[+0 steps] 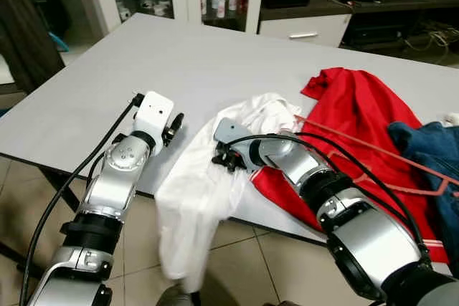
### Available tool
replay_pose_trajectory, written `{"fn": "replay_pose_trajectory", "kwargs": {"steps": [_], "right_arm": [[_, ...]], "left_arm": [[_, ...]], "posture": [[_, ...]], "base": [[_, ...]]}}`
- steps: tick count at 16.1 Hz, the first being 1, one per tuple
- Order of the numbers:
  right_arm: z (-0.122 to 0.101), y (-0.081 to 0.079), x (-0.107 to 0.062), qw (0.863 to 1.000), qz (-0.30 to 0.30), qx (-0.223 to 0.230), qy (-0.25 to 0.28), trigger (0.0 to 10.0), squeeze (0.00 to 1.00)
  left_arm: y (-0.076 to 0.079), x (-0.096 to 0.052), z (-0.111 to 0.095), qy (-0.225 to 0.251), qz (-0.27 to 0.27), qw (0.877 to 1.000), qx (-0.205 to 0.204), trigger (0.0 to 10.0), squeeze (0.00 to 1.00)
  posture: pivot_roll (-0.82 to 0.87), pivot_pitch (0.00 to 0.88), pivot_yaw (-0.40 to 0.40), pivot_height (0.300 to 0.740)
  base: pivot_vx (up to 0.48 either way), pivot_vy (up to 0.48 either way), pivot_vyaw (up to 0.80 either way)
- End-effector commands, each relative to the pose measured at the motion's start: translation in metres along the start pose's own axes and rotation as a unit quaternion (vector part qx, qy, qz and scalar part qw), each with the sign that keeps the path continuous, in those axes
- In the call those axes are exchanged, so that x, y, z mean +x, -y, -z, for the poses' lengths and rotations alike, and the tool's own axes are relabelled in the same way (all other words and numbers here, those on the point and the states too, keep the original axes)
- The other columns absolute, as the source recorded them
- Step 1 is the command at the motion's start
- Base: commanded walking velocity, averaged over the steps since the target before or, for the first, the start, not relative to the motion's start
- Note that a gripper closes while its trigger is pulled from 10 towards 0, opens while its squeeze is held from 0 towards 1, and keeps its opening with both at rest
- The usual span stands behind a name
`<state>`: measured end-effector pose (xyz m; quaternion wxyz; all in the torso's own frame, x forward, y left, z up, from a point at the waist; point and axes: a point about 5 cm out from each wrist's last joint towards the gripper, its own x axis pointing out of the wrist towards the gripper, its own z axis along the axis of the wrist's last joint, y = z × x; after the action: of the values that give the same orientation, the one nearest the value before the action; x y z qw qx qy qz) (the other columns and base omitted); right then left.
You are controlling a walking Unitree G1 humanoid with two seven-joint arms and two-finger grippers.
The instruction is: Hang hanger
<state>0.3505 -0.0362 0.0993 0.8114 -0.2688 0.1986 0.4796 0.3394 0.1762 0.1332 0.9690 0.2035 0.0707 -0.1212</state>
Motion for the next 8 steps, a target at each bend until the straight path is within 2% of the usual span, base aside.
{"fn": "replay_pose_trajectory", "kwargs": {"steps": [1,3,4,5,7,8], "right_arm": [[-0.002,0.006,-0.001,1.0,0.026,0.0,-0.004,10.0,0.0],[-0.011,0.008,0.002,0.998,0.054,-0.001,0.017,10.0,0.0],[-0.021,0.012,0.002,0.995,0.085,0.009,0.046,10.0,0.0],[-0.033,0.019,0.0,0.989,0.116,0.035,0.085,10.0,0.0],[-0.047,0.03,-0.008,0.978,0.141,0.068,0.135,10.0,0.0],[-0.054,0.038,-0.015,0.973,0.13,0.097,0.166,10.0,0.0]], "left_arm": [[0.003,-0.001,-0.006,0.013,0.012,1.0,0.001,10.0,0.0],[0.004,-0.001,-0.006,0.014,0.018,1.0,0.002,10.0,0.0],[0.006,-0.001,-0.007,0.015,0.021,1.0,0.002,10.0,0.0],[0.007,-0.001,-0.008,0.017,0.024,1.0,0.002,10.0,0.0],[0.009,-0.002,-0.009,0.021,0.031,0.999,0.002,10.0,0.0],[0.011,-0.003,-0.01,0.025,0.04,0.999,0.001,10.0,0.0]], "posture": [[0.06,0.0,-0.019,0.74],[0.06,0.0,-0.016,0.74],[0.06,0.0,-0.016,0.74],[0.06,0.0,-0.016,0.74],[0.06,0.0,-0.014,0.74],[0.06,0.0,-0.016,0.74]], "base": [[0.0,0.0,0.0],[0.0,0.0,0.0],[0.0,0.0,0.0],[0.0,0.0,0.0],[0.0,0.0,0.0],[0.0,0.0,0.0]]}}
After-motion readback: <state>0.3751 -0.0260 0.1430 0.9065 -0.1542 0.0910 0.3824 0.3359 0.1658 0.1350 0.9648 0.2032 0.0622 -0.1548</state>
